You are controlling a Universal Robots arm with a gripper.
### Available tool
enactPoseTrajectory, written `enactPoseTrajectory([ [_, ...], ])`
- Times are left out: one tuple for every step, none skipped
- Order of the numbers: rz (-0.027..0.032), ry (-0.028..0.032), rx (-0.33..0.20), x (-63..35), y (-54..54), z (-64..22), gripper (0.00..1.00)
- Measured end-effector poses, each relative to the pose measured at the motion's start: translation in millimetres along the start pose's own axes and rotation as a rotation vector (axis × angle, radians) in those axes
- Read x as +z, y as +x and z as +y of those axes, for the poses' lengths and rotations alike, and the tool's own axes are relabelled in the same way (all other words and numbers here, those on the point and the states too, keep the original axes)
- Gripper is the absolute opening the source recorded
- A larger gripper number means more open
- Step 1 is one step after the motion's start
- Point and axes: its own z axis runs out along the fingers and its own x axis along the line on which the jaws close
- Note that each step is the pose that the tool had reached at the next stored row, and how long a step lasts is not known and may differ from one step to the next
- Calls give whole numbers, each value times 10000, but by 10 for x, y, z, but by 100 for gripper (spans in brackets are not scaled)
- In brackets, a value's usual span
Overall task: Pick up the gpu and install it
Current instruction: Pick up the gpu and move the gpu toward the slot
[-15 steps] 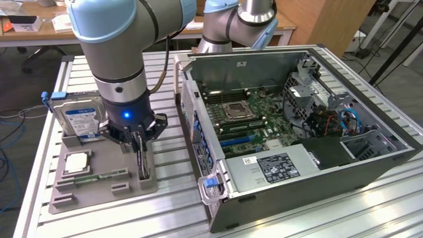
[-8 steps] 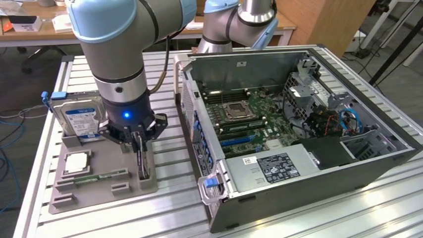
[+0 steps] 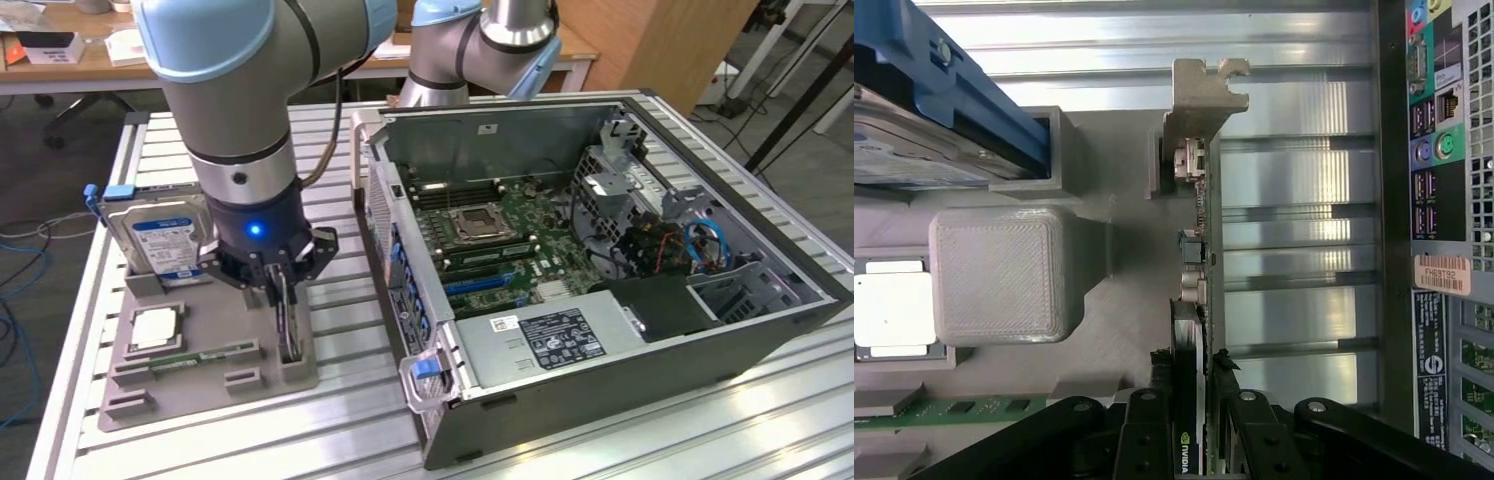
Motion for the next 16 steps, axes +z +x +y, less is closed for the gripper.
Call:
enactPoseTrajectory([
  [0, 0, 0, -6, 0, 0, 26],
  [0, 1, 0, -13, 0, 0, 26],
  [0, 1, -1, -20, -1, 1, 26],
  [0, 0, 0, -28, 0, 1, 26],
  [0, 0, 0, -35, -1, 1, 26],
  [0, 0, 0, -42, -1, 2, 26],
  [0, 0, -1, -50, -1, 2, 26],
  [0, 1, 0, -58, -1, 2, 26],
  [0, 1, 0, -65, -2, 3, 26],
  [0, 0, 0, -72, -2, 3, 26],
  [0, 0, 0, -80, -2, 3, 26],
  [0, 1, 0, -88, -2, 3, 26],
  [1, 1, 0, -97, -2, 4, 26],
  [1, 1, 0, -105, -2, 4, 26],
  [1, 1, 0, -114, -2, 4, 26],
  [0, 0, 0, -123, -3, 5, 26],
])
